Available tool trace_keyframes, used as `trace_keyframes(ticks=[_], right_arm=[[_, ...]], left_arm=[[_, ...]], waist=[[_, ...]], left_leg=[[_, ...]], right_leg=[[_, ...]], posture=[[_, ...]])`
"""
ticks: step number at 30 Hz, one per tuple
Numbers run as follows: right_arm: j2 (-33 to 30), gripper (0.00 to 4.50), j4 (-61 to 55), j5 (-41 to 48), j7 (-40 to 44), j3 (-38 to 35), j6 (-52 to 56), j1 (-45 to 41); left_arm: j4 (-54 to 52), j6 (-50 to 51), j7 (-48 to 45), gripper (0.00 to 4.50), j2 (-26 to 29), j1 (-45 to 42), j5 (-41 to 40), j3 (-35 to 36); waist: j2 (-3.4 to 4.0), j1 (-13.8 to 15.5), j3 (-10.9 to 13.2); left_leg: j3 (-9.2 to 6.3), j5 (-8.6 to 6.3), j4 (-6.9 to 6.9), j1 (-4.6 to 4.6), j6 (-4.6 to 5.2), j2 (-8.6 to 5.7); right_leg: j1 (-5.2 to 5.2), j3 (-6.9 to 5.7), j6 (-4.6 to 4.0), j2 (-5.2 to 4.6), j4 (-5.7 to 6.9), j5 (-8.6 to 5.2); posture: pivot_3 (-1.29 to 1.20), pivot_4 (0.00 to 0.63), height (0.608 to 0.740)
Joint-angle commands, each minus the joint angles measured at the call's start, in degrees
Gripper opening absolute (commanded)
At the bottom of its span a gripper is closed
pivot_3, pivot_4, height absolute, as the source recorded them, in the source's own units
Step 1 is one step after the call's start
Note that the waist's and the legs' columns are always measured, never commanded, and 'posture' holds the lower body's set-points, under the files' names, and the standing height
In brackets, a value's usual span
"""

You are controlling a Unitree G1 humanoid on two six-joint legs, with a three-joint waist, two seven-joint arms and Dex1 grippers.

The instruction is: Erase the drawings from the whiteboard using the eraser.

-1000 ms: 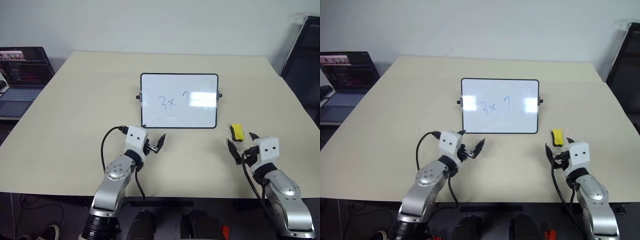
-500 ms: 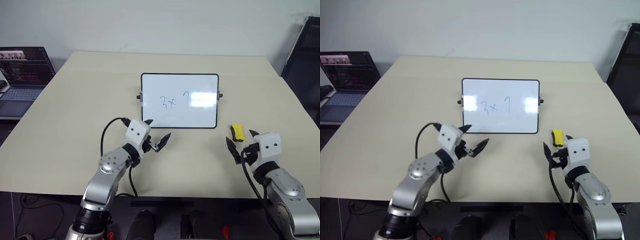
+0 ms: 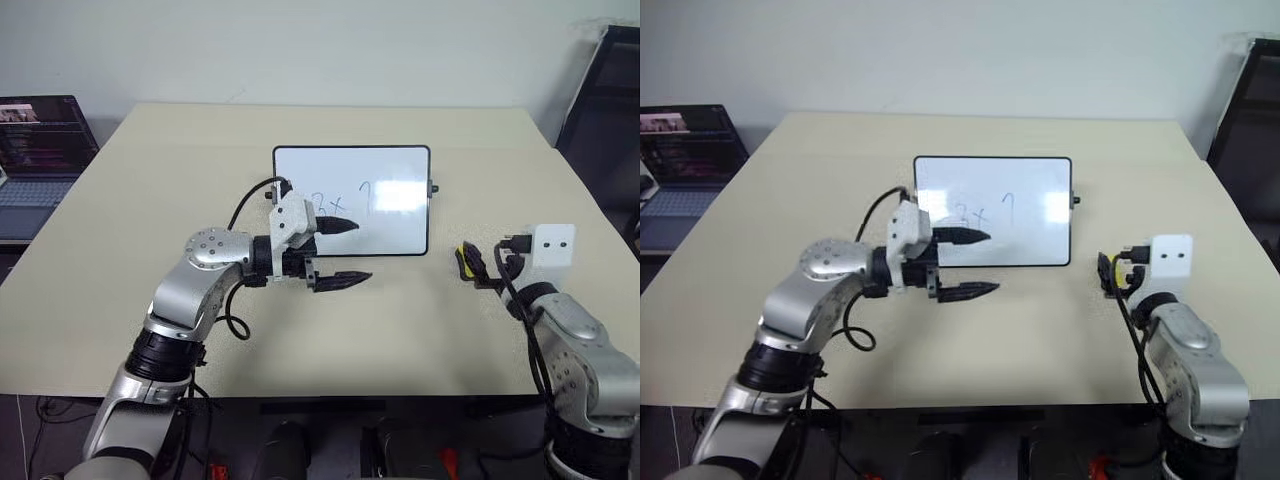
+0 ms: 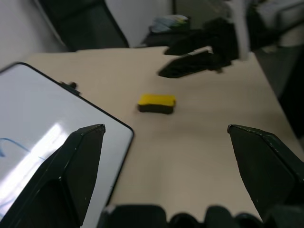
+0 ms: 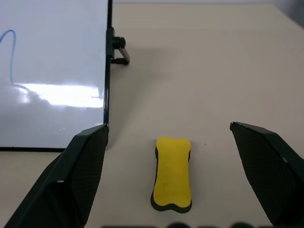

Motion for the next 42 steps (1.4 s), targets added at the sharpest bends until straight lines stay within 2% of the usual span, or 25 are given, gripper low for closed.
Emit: trace_keyframes(ticks=[1,12,24,27,33,35,42], right_arm=[[1.5,4.48,2.6,-1.5,-2.8,1.3,0.0,-3.6],[1.3,4.48,17.1,-6.2,-3.9,2.9,-8.2,-6.5],[1.8,4.48,20.9,-7.3,-3.6,2.9,-12.2,-5.1],[1.8,3.88,21.4,-7.4,-3.5,3.0,-12.6,-4.7],[1.5,1.72,22.2,-7.7,-3.1,3.1,-12.3,-4.3],[1.4,1.14,22.2,-7.7,-3.0,3.2,-12.0,-4.3],[1.1,1.10,19.6,-8.1,-2.1,4.1,-11.4,-3.7]], left_arm=[[2.6,-1.7,-4.5,4.50,2.1,-2.6,0.1,-0.3],[10.7,-7.7,-9.5,4.50,1.1,-6.8,3.0,-1.8],[13.8,-11.4,-11.2,4.50,-1.0,-8.5,4.7,-2.4],[13.6,-11.2,-10.9,4.50,-1.2,-8.3,4.9,-2.3],[12.9,-10.6,-10.3,4.50,-1.3,-8.2,5.1,-2.2],[12.6,-10.1,-10.0,4.50,-1.3,-8.0,5.1,-2.1],[9.2,-6.0,-4.2,4.50,-0.3,-4.8,6.3,-1.2]], waist=[[0.00,-0.1,0.0],[0.00,0.6,0.0],[0.00,0.6,0.0],[0.00,0.6,0.0],[0.00,0.6,0.0],[0.00,0.6,0.0],[0.01,0.5,0.0]], left_leg=[[0.01,0.00,-0.06,-0.01,0.00,0.01],[0.08,0.01,-0.20,-0.45,0.00,-0.06],[0.06,0.01,-0.19,-0.45,0.01,-0.06],[0.07,0.01,-0.19,-0.44,0.01,-0.06],[0.06,0.01,-0.18,-0.44,0.01,-0.07],[0.05,0.01,-0.18,-0.44,0.01,-0.06],[0.04,0.01,-0.17,-0.43,0.01,-0.05]], right_leg=[[-0.04,0.03,-0.01,0.00,-0.02,0.00],[-0.54,-0.05,-0.02,-0.08,-0.01,0.01],[-0.53,-0.06,-0.02,-0.07,0.01,0.01],[-0.53,-0.05,-0.02,-0.07,0.01,0.01],[-0.53,-0.05,-0.03,-0.07,0.03,0.01],[-0.52,-0.06,-0.03,-0.07,0.03,0.01],[-0.52,-0.06,-0.03,-0.07,0.04,0.01]], posture=[[0.00,0.150,0.740],[0.00,0.150,0.740],[0.00,0.150,0.740],[0.00,0.150,0.740],[0.00,0.150,0.740],[0.00,0.150,0.740],[0.00,0.150,0.740]])
